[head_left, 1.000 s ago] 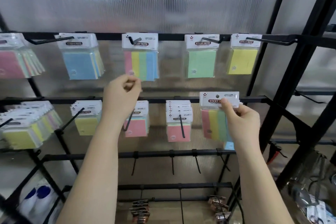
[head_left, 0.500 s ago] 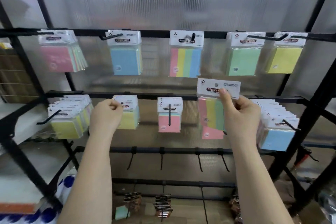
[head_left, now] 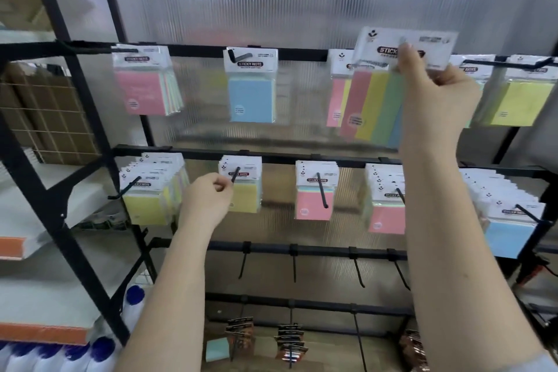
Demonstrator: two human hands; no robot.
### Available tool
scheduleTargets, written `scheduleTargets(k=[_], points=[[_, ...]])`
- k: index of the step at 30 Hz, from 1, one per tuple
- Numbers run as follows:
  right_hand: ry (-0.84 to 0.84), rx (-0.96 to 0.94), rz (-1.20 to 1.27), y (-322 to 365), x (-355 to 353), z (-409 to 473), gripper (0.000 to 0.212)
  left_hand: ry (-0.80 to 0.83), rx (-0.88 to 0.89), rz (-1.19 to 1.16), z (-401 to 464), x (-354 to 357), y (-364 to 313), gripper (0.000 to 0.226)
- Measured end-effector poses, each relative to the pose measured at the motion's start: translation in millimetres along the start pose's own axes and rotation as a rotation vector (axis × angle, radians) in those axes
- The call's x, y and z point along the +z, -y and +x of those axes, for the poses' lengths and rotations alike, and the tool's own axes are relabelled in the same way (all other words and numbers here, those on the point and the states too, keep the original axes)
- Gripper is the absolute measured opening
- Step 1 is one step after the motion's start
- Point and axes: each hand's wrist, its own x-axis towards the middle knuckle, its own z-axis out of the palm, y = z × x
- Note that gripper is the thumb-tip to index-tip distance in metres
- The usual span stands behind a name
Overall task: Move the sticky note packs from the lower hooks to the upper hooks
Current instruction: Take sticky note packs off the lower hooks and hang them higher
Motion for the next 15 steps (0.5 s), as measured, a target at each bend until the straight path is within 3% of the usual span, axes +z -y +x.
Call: scheduleTargets(k=[4, 11, 15], points=[[-0.015, 0.054, -0.027, -4.0, 7.3, 5.2, 0.044, 0.008, 0.019, 0.015, 4.5, -0.5, 0.4, 0.013], [0.023, -0.021, 0.032, -7.5, 5.5, 7.2, 0.018, 0.011, 0.022, -0.021, 13.0, 2.0, 2.7, 0.017], [0.026, -0.008, 0.029, -8.6, 3.0, 6.2, 0.027, 0.015, 0.029, -0.014, 17.6, 2.7, 0.8, 0.015]])
